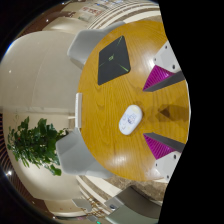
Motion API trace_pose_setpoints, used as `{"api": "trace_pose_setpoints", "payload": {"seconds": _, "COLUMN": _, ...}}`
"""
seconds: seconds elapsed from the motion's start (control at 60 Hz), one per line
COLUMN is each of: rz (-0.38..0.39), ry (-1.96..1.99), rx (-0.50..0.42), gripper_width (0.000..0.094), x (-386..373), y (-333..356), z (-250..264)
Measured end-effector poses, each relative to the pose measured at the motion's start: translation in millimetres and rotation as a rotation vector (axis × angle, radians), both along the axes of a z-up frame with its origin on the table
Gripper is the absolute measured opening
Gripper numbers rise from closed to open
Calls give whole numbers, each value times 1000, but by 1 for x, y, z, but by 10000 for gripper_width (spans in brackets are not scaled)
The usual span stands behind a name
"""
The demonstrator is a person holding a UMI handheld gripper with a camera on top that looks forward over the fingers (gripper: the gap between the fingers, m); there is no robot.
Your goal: Arrange mouse
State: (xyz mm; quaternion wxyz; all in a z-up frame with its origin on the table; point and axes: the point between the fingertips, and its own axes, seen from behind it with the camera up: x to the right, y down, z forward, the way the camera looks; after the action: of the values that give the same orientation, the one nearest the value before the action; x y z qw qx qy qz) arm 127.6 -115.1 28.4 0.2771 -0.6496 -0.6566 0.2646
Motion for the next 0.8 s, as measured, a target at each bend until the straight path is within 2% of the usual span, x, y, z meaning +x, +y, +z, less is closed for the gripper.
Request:
{"api": "trace_pose_setpoints", "payload": {"seconds": 0.317, "rz": 28, "ry": -37, "rx": 2, "gripper_width": 874, "x": -69, "y": -2, "z": -40}}
{"api": "trace_pose_setpoints", "payload": {"seconds": 0.683, "rz": -9, "ry": -47, "rx": -31, "gripper_width": 846, "x": -114, "y": 7, "z": -48}}
{"api": "trace_pose_setpoints", "payload": {"seconds": 0.8, "rz": 6, "ry": -48, "rx": -28, "gripper_width": 482, "x": -113, "y": 3, "z": -47}}
